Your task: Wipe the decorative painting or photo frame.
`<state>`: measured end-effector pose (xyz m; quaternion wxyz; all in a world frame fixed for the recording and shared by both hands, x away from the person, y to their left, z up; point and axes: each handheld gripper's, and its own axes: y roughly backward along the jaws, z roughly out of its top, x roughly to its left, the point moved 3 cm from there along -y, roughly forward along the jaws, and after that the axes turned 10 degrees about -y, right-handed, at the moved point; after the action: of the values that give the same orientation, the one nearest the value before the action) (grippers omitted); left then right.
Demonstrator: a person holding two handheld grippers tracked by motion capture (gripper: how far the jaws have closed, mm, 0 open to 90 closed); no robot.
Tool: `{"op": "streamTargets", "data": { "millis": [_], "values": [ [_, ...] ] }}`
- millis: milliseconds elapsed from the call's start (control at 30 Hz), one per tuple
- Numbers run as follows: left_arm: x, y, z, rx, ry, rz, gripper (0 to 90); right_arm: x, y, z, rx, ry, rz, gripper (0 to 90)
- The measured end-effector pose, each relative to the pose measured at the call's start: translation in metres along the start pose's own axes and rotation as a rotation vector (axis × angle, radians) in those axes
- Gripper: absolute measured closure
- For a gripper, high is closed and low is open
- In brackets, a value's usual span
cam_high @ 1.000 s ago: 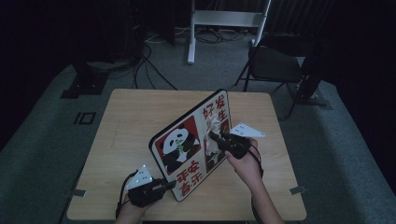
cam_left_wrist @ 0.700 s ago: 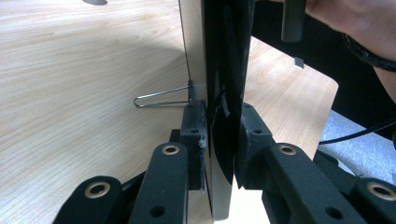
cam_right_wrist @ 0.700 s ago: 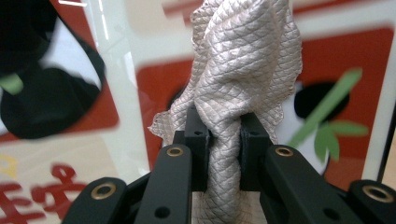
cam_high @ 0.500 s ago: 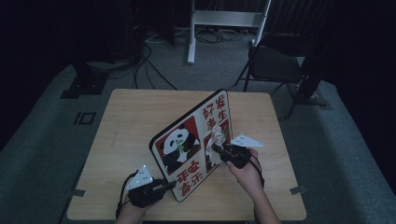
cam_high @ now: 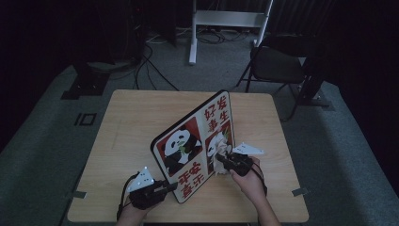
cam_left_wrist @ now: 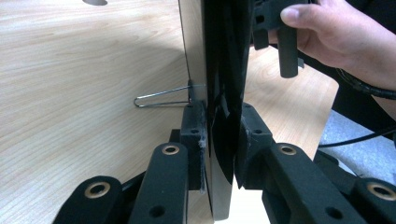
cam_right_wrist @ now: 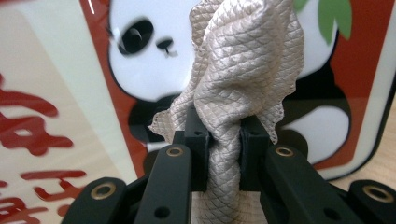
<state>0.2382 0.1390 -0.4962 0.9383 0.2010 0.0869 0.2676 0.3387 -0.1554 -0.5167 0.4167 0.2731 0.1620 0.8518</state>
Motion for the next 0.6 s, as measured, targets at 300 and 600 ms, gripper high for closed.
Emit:
{"op": "streamTargets", "data": {
  "millis": [300,600],
  "values": [
    [0.001,0.000,0.000,0.001,0.002,-0.005,76.9,-0.008,-0.005,-0.017,0.043,-0.020,-0.017,77.9],
    [-0.001,0.000,0.000,0.000,-0.001,-0.001,76.8,-0.014,-0.009,-0.031,0.094,-0.027,-0.034,77.9]
  ]
}}
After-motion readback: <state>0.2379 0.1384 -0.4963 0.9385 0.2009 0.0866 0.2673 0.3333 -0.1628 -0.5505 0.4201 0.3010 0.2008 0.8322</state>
